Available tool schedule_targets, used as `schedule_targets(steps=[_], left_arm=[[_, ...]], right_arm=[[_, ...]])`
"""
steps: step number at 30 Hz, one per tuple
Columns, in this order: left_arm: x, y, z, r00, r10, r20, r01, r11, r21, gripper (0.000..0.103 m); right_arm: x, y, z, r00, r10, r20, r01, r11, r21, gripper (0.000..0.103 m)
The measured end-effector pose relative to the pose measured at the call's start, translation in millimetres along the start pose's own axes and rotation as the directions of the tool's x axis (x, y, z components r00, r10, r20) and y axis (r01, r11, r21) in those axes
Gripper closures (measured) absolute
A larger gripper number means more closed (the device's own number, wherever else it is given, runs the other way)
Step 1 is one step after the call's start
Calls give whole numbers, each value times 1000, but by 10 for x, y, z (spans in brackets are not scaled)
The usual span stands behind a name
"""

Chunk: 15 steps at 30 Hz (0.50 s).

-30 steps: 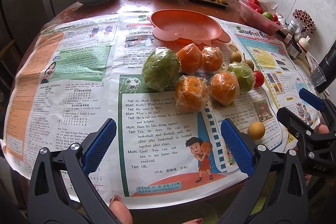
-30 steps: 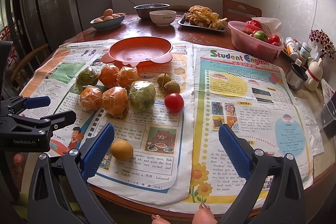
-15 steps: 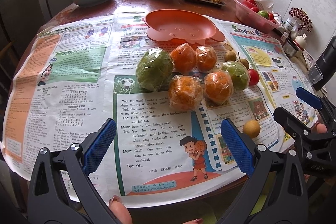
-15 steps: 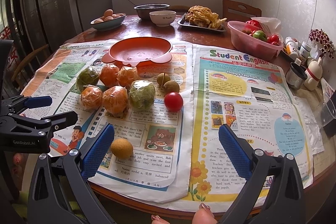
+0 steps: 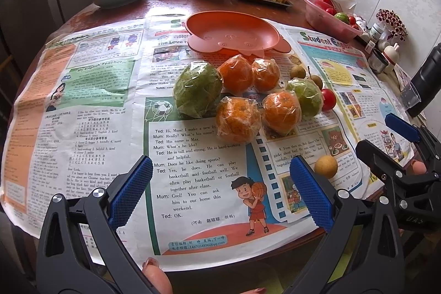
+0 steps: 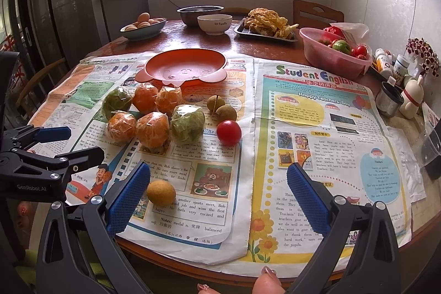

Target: Organize fruits

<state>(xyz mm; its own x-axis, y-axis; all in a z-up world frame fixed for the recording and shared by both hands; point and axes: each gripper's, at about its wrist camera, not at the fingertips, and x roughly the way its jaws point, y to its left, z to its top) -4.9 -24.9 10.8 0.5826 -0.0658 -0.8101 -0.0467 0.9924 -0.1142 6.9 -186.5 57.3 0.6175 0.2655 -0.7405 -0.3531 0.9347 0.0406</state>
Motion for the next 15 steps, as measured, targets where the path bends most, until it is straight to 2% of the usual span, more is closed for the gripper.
schedule_targets(steps=[15], left_arm=[[56, 92, 16, 999, -37, -10, 37, 999, -29, 9]], right_arm=[[84, 36, -31, 1000, 15, -24, -15, 1000, -13, 4]])
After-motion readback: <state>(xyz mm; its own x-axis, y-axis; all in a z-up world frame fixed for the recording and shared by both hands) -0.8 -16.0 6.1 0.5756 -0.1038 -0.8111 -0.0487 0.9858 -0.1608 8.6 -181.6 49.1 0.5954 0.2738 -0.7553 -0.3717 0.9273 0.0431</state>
